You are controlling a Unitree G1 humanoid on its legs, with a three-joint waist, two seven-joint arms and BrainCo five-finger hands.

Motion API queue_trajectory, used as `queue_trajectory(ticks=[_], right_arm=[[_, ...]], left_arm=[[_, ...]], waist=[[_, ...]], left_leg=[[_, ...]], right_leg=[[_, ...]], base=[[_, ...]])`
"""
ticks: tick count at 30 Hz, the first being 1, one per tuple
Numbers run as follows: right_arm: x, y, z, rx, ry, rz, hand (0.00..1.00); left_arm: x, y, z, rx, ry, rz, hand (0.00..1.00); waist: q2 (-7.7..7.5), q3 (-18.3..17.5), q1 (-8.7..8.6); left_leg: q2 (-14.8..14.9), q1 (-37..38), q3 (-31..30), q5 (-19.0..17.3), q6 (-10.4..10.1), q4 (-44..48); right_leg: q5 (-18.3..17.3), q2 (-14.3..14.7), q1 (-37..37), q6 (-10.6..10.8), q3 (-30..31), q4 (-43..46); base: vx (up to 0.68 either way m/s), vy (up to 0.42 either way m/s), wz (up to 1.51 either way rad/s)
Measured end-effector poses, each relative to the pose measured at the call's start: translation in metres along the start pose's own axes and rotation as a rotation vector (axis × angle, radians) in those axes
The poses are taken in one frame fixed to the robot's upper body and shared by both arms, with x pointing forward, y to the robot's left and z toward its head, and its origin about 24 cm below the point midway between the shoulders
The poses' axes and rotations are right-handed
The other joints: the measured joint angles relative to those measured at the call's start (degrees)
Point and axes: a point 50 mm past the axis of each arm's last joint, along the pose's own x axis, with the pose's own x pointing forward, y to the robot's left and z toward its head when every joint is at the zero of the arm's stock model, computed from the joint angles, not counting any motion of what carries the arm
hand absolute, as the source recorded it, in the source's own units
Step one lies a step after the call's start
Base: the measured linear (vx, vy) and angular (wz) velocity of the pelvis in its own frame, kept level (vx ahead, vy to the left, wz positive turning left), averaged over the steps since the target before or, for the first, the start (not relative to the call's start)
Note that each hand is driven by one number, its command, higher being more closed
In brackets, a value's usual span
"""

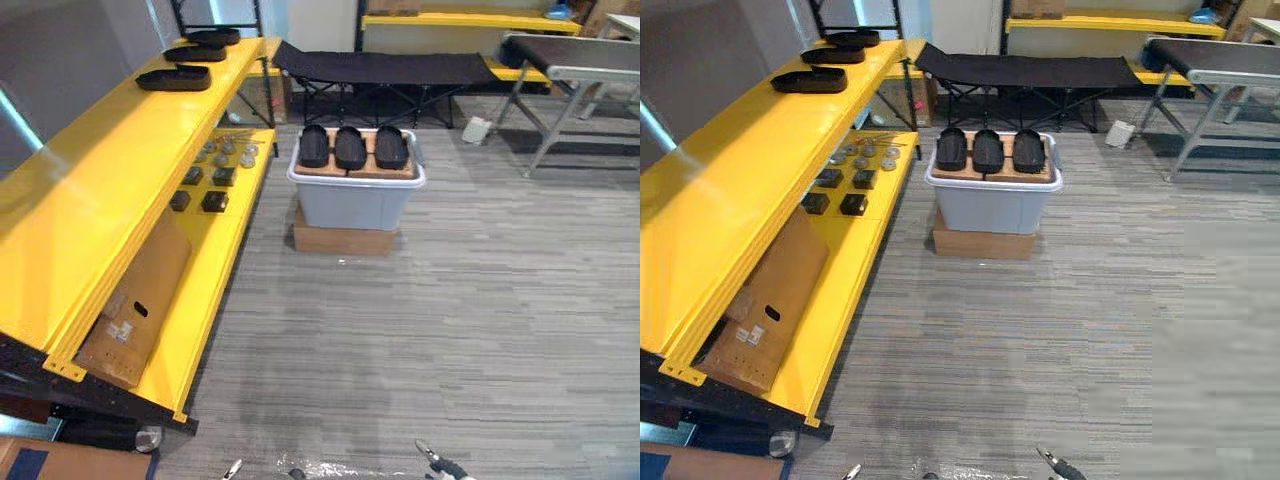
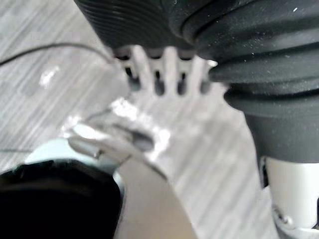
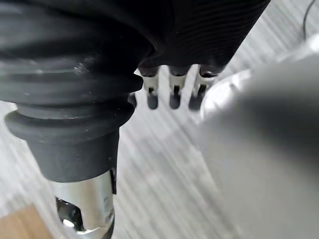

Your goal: Walk over and take plastic housings, then place them on the shelf

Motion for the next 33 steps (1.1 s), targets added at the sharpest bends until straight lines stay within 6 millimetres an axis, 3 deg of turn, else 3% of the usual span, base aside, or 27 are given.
queue_trajectory(ticks=[2,4,6,7,9,11,12,14,15,16,17,18,20,23,25,26,27,28,29,30,31,32,33], right_arm=[[0.0,0.002,0.007,0.043,-0.029,0.028,0.0],[0.002,0.017,0.007,0.014,-0.029,0.076,0.0],[0.003,0.022,0.008,-0.006,-0.031,0.085,0.0],[0.003,0.025,0.012,-0.028,-0.039,0.088,0.0],[0.003,0.025,0.012,-0.014,-0.04,0.087,0.0],[0.003,0.025,0.011,-0.009,-0.039,0.082,0.0],[0.003,0.024,0.012,-0.009,-0.038,0.069,0.0],[0.003,0.015,0.012,-0.023,-0.022,0.036,0.0],[0.002,0.008,0.009,-0.047,-0.009,0.012,0.0],[0.003,0.008,0.011,-0.057,-0.009,0.007,0.0],[0.002,-0.001,0.017,-0.087,-0.015,-0.018,0.0],[0.002,-0.004,0.018,-0.101,-0.011,-0.031,0.0],[0.001,-0.009,0.016,-0.099,-0.002,-0.054,0.0],[0.003,0.0,0.027,-0.084,-0.045,-0.042,0.0],[0.004,0.01,0.037,-0.04,-0.092,-0.015,0.0],[0.003,0.012,0.041,-0.017,-0.115,-0.004,0.0],[0.003,0.013,0.037,0.0,-0.106,0.0,0.0],[0.004,0.017,0.03,-0.016,-0.083,0.006,0.0],[0.004,0.019,0.025,-0.03,-0.069,0.006,0.0],[0.005,0.025,0.022,-0.05,-0.055,0.015,0.0],[0.006,0.029,0.019,-0.05,-0.036,0.022,0.0],[0.006,0.03,0.018,-0.054,-0.03,0.025,0.0],[0.006,0.032,0.014,-0.061,-0.016,0.029,0.0]], left_arm=[[0.0,0.002,0.001,0.033,0.005,0.008,0.0],[0.0,0.007,0.011,0.032,-0.01,0.014,0.0],[0.0,0.004,0.018,0.033,-0.016,0.008,0.0],[0.0,-0.002,0.025,0.018,-0.034,-0.017,0.0],[0.001,-0.008,0.029,0.001,-0.047,-0.046,0.0],[0.001,-0.015,0.035,-0.007,-0.07,-0.072,0.0],[0.0,-0.017,0.037,-0.009,-0.081,-0.077,0.0],[0.0,-0.022,0.031,-0.035,-0.074,-0.079,0.0],[0.001,-0.02,0.011,-0.079,-0.02,-0.076,0.0],[0.001,-0.021,0.009,-0.11,-0.016,-0.079,0.0],[0.001,-0.024,0.008,-0.15,-0.011,-0.093,0.0],[0.001,-0.025,0.003,-0.173,0.003,-0.094,0.0],[0.0,-0.025,-0.006,-0.207,0.02,-0.092,0.0],[-0.001,-0.021,-0.013,-0.234,0.017,-0.088,0.0],[-0.002,-0.016,-0.019,-0.221,0.016,-0.069,0.0],[-0.003,-0.013,-0.026,-0.206,0.02,-0.052,0.0],[-0.004,-0.01,-0.037,-0.191,0.048,-0.037,0.0],[-0.005,-0.008,-0.039,-0.192,0.048,-0.042,0.0],[-0.005,-0.005,-0.035,-0.178,0.035,-0.038,0.0],[-0.004,0.0,-0.023,-0.135,-0.001,-0.02,0.0],[-0.004,0.004,-0.015,-0.128,-0.023,-0.001,0.0],[-0.004,0.005,-0.011,-0.125,-0.037,0.002,0.0],[-0.003,0.003,-0.002,-0.125,-0.063,0.001,0.0]], waist=[[0.52,0.67,-0.18],[-1.57,1.61,0.02],[-1.85,1.86,0.17],[-1.24,2.23,0.16],[-0.94,2.41,0.02],[-0.69,2.5,-0.07],[-0.58,2.56,-0.17],[1.54,2.39,-0.95],[3.64,1.06,-0.93],[4.56,1.08,-1.0],[5.62,1.63,-1.27],[6.53,3.28,-0.89],[6.97,4.23,-0.05],[6.16,4.63,2.27],[5.58,4.99,3.49],[5.37,5.24,4.07],[4.97,5.47,4.39],[3.69,5.74,4.86],[2.85,6.03,4.88],[1.23,6.66,4.99],[-0.18,6.71,5.0],[-0.6,6.81,5.09],[-1.17,7.22,5.03]], left_leg=[[1.34,1.06,0.04,0.0,0.31,0.18],[2.13,1.95,0.85,-0.83,-0.99,0.33],[2.5,1.73,0.88,-2.14,-2.28,1.98],[3.11,1.67,1.21,-4.32,-3.27,4.12],[3.17,1.89,1.12,-6.9,-3.85,6.28],[3.08,1.79,0.07,-12.1,-4.85,10.72],[3.2,1.66,-0.8,-15.69,-5.04,14.03],[5.57,1.92,-2.58,-20.8,-6.66,18.67],[8.38,0.83,-3.29,-21.54,-8.57,23.46],[9.55,-1.54,-3.3,-20.64,-10.25,28.82],[11.37,-7.86,-3.31,-15.83,-13.09,41.84],[13.6,-12.82,-2.15,-12.28,-11.4,54.27],[12.08,-16.14,-1.79,-14.76,-9.6,59.41],[5.88,-24.23,-1.54,-16.17,-8.05,46.86],[4.75,-29.13,-3.74,-11.51,-8.71,33.66],[5.18,-30.26,-5.56,-5.46,-9.47,25.16],[6.06,-29.11,-4.52,2.7,-8.25,25.88],[5.37,-28.37,-3.9,1.74,-5.83,27.69],[4.96,-28.11,-3.56,0.2,-5.76,28.7],[3.95,-28.21,-3.52,-1.41,-4.35,29.76],[2.76,-27.81,-3.48,-2.36,-3.31,29.29],[2.28,-27.06,-3.39,-2.82,-2.64,28.75],[1.66,-24.02,-3.08,-3.74,-2.32,26.68]], right_leg=[[-3.39,-0.15,-4.84,-2.38,1.25,4.17],[-2.5,1.01,-8.07,-1.37,1.2,-3.63],[-1.05,2.02,-9.39,-0.4,1.5,-9.02],[2.95,3.82,-10.22,-1.03,2.4,-15.49],[6.42,4.78,-10.26,-1.55,2.72,-20.2],[7.28,6.0,-11.13,-2.38,5.64,-19.44],[6.07,5.94,-12.23,-4.29,6.44,-14.98],[4.73,6.98,-13.58,-7.62,7.21,-6.34],[1.65,9.49,-12.83,-7.6,6.61,-5.58],[1.22,9.99,-12.23,-8.41,6.0,-5.27],[0.81,11.01,-9.6,-9.24,4.91,-7.63],[0.9,12.54,-3.99,-9.24,4.55,-12.67],[0.68,13.41,4.32,-9.72,4.91,-18.4],[0.41,11.55,10.1,-10.17,7.4,-22.42],[-0.64,10.54,12.18,-9.61,8.78,-24.33],[-3.27,10.44,14.76,-8.03,9.33,-25.44],[-5.53,10.31,17.94,-6.97,10.5,-25.48],[-6.84,9.23,19.05,-8.89,11.04,-24.38],[-6.87,8.55,18.9,-9.34,11.67,-23.0],[-6.54,7.52,17.23,-9.36,12.31,-18.8],[-6.03,6.19,14.2,-8.51,13.5,-12.59],[-5.25,5.57,12.16,-7.19,14.38,-7.75],[-2.73,3.93,7.99,-2.4,15.09,2.9]], base=[[0.13,0.136,0.13],[0.18,0.102,-0.03],[0.22,0.053,-0.17],[0.27,0.053,-0.17],[0.29,-0.003,-0.03],[0.37,-0.091,0.2],[0.37,-0.186,0.42],[0.44,-0.236,0.54],[0.47,-0.181,0.33],[0.63,-0.25,0.33],[0.67,-0.264,0.17],[0.77,-0.316,0.18],[0.6,-0.192,-0.11],[0.52,-0.035,-0.54],[0.47,0.101,-0.75],[0.47,0.158,-0.61],[0.5,0.198,-0.49],[0.41,0.199,-0.24],[0.42,0.217,0.0],[0.55,0.271,0.15],[0.54,0.261,0.2],[0.5,0.233,0.14],[0.41,0.174,0.02]])
